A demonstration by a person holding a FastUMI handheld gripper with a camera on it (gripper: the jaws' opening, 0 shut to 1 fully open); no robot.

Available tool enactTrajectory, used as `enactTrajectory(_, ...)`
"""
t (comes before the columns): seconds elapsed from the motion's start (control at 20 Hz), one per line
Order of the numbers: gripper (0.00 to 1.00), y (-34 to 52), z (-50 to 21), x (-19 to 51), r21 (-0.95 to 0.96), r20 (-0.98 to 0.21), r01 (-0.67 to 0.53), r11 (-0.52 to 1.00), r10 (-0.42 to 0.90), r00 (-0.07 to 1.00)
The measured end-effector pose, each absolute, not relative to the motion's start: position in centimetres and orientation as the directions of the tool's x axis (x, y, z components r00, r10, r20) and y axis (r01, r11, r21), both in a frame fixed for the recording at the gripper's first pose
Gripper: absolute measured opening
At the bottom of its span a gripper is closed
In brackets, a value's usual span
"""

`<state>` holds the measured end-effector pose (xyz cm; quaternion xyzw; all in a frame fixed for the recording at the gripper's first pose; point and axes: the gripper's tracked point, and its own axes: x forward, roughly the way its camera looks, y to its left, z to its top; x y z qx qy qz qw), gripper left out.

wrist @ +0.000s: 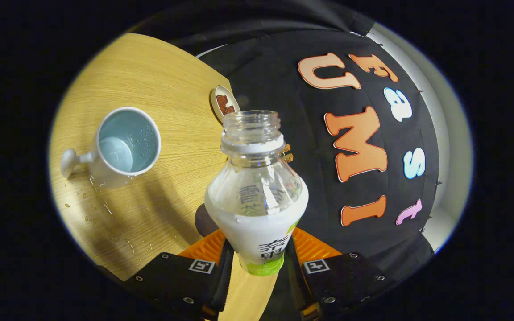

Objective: Take the bottle from table, then pour the juice into the cup, finally place the bottle on the coaster

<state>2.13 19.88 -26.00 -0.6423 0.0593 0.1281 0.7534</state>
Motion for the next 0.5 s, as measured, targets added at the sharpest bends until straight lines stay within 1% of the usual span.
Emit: enactTrajectory(0.5, 0.57, 21.2, -25.9, 2.3, -0.977, -0.21, -0.197, -0.081, 0.195, 0.958)
